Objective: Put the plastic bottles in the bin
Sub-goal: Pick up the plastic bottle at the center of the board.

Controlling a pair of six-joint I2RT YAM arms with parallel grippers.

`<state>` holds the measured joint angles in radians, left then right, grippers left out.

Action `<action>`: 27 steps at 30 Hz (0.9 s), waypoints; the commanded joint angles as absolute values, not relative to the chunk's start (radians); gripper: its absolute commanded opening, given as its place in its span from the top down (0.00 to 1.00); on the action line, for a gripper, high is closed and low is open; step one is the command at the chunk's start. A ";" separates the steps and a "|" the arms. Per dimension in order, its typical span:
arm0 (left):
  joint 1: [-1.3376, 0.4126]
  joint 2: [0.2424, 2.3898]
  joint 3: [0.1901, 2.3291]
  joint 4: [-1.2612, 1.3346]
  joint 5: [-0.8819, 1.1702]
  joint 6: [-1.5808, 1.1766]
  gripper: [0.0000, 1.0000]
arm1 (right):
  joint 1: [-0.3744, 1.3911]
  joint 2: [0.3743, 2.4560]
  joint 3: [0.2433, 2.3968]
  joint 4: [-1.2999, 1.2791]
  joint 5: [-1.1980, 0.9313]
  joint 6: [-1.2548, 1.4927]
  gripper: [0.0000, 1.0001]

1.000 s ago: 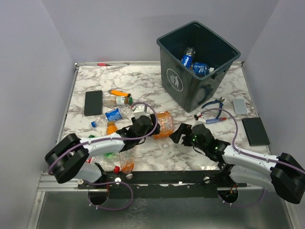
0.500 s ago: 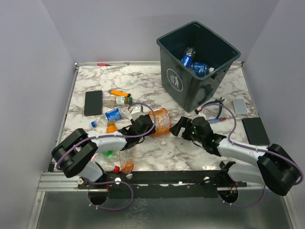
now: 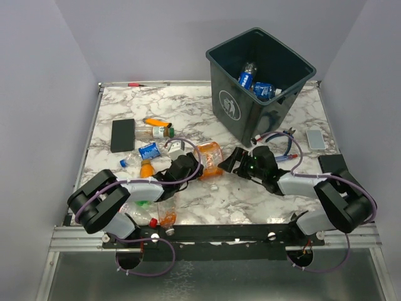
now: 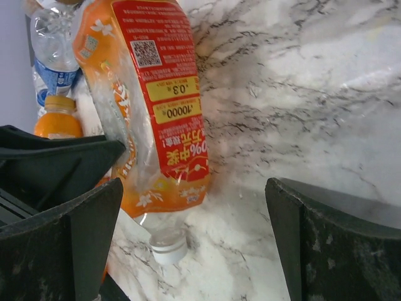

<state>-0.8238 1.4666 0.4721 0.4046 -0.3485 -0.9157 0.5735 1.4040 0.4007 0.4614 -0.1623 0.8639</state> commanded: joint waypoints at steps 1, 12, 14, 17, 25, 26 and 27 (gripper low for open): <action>-0.818 1.486 0.402 0.361 -0.285 -0.907 0.56 | 0.568 1.492 0.459 0.569 -0.214 0.864 0.00; -0.818 1.488 0.363 0.408 -0.261 -0.901 0.59 | 0.568 1.734 0.509 0.745 -0.309 0.899 0.08; -0.819 1.488 0.357 0.420 -0.257 -0.900 0.59 | 0.567 1.762 0.506 0.805 -0.345 0.908 0.14; -0.819 1.490 0.353 0.430 -0.250 -0.900 0.59 | 0.566 1.802 0.501 0.893 -0.394 0.937 0.23; -0.820 1.382 0.326 0.434 -0.238 -0.917 0.55 | 0.569 1.780 0.355 1.151 -0.402 1.084 0.58; -0.821 1.350 0.320 0.433 -0.236 -0.922 0.49 | 0.568 1.764 0.325 1.184 -0.398 1.100 0.60; -0.820 1.313 0.314 0.432 -0.234 -0.925 0.43 | 0.569 1.739 0.296 1.211 -0.395 1.115 0.61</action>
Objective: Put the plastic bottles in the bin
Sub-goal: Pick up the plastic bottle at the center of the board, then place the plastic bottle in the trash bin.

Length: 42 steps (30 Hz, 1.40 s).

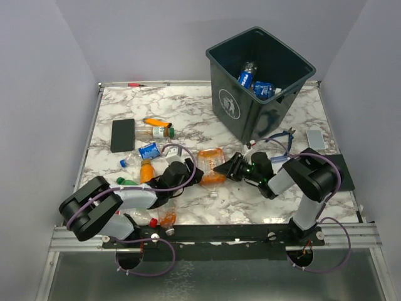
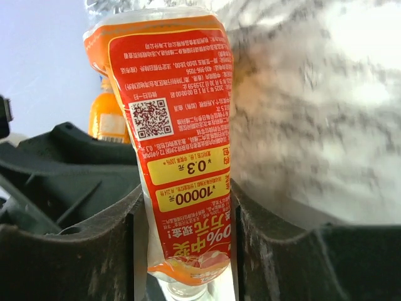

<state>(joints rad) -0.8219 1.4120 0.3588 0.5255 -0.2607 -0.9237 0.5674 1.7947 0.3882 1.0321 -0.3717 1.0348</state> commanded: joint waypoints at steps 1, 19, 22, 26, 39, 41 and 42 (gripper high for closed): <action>-0.821 1.270 0.306 0.428 -0.233 -0.930 0.38 | 0.568 1.709 0.264 1.237 -0.390 1.128 0.62; -0.833 0.743 0.333 0.626 0.187 -0.792 0.01 | 0.588 0.777 0.242 0.786 -0.308 1.001 0.68; -0.864 0.759 0.379 0.635 0.250 -0.726 0.01 | 0.589 0.795 0.263 0.833 -0.305 1.045 0.68; -0.939 0.758 0.404 0.637 0.257 -0.628 0.01 | 0.589 0.821 0.270 0.911 -0.285 1.110 0.68; -1.012 0.873 0.466 0.689 0.295 -0.560 0.01 | 0.590 0.854 0.329 1.001 -0.310 1.146 0.68; -1.022 0.913 0.481 0.689 0.301 -0.560 0.01 | 0.592 0.873 0.337 1.021 -0.321 1.152 0.68; -1.026 0.929 0.486 0.689 0.302 -0.560 0.01 | 0.593 0.876 0.342 1.021 -0.326 1.152 0.68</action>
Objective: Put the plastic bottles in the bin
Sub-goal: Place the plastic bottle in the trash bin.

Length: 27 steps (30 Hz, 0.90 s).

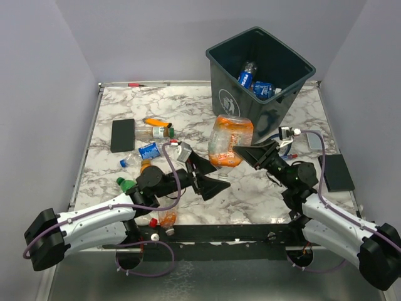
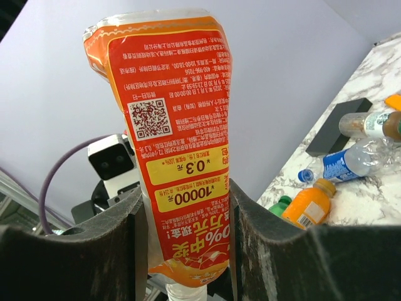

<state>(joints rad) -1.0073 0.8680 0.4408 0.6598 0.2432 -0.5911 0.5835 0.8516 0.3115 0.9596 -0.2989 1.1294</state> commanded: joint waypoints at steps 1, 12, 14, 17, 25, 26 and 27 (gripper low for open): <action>-1.031 0.939 0.491 0.690 0.302 -0.559 0.03 | 0.595 0.877 0.345 1.020 -0.331 1.150 0.68; -1.036 0.957 0.500 0.693 0.277 -0.547 0.50 | 0.598 0.863 0.354 0.988 -0.350 1.125 0.68; -1.037 0.962 0.502 0.695 0.270 -0.552 0.55 | 0.599 0.865 0.356 0.986 -0.356 1.122 0.68; -1.037 0.968 0.506 0.696 0.244 -0.557 0.66 | 0.602 0.860 0.356 0.975 -0.363 1.106 0.68; -1.036 0.898 0.495 0.663 0.088 -0.477 1.00 | 0.606 0.714 0.435 0.634 -0.360 0.977 0.09; -1.036 0.874 0.501 0.631 0.065 -0.439 1.00 | 0.606 0.686 0.466 0.538 -0.347 0.945 0.04; -1.036 0.851 0.518 0.586 0.039 -0.395 1.00 | 0.605 0.659 0.504 0.441 -0.340 0.913 0.01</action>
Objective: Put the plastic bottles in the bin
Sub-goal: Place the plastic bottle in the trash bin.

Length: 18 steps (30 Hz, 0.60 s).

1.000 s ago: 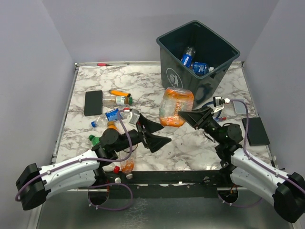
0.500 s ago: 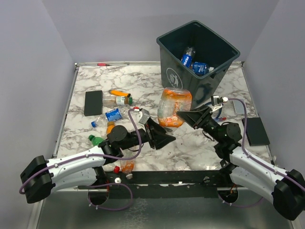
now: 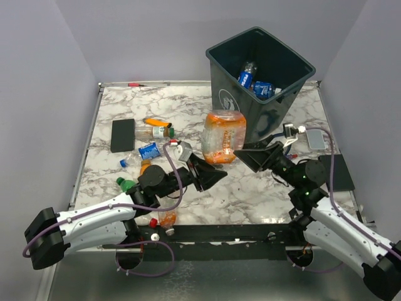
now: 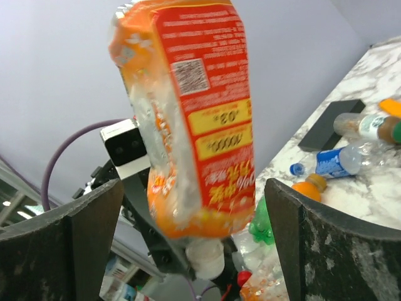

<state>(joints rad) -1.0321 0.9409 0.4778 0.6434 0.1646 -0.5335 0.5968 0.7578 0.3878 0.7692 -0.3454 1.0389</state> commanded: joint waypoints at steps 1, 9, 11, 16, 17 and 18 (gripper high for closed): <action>-1.037 0.830 0.542 0.531 0.015 -0.335 1.00 | 0.606 0.638 0.554 0.330 -0.336 0.872 0.00; -1.038 0.798 0.731 0.091 -0.130 0.388 1.00 | 0.606 0.648 1.124 -0.452 -0.196 0.568 0.00; -1.043 0.778 0.693 0.074 -0.098 0.628 1.00 | 0.606 0.699 1.241 -0.571 -0.172 0.529 0.00; -1.118 0.727 0.554 0.053 -0.131 1.376 1.00 | 0.606 0.732 1.312 -0.657 -0.200 0.506 0.00; -1.131 0.727 0.554 0.055 -0.156 1.429 1.00 | 0.606 0.736 1.314 -0.663 -0.225 0.506 0.00; -1.141 0.721 0.550 0.053 -0.170 1.485 1.00 | 0.606 0.743 1.313 -0.672 -0.256 0.507 0.00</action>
<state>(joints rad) -1.0904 0.7349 0.5858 0.1272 -0.0837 0.8970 0.5976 0.6956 1.3128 -0.4583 -0.2157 0.5587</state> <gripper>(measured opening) 0.363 0.996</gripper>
